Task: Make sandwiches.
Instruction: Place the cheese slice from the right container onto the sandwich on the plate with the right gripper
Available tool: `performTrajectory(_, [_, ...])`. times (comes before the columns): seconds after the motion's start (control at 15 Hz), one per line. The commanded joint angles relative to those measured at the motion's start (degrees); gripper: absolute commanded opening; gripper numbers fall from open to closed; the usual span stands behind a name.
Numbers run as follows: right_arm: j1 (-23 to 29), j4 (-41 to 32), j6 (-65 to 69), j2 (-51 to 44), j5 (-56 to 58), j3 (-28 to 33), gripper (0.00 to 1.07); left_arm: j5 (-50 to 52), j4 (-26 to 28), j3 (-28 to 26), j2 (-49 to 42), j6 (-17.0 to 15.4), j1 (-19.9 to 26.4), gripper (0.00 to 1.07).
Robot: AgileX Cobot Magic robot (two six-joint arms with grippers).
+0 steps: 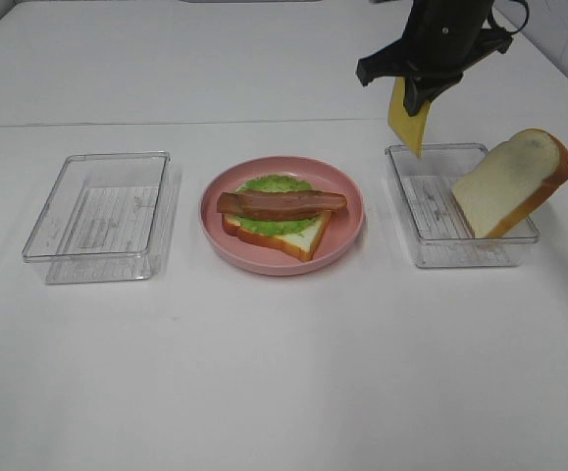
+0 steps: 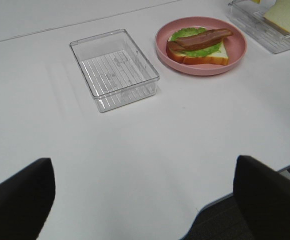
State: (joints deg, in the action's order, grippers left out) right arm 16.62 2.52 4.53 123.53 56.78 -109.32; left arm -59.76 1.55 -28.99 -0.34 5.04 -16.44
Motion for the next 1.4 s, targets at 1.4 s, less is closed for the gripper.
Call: performTrajectory(1.4, [-0.29,-71.28,-32.49,10.03,-3.72,12.61,0.00,0.97,0.29,0.23,-1.20,-0.29,0.06,0.90])
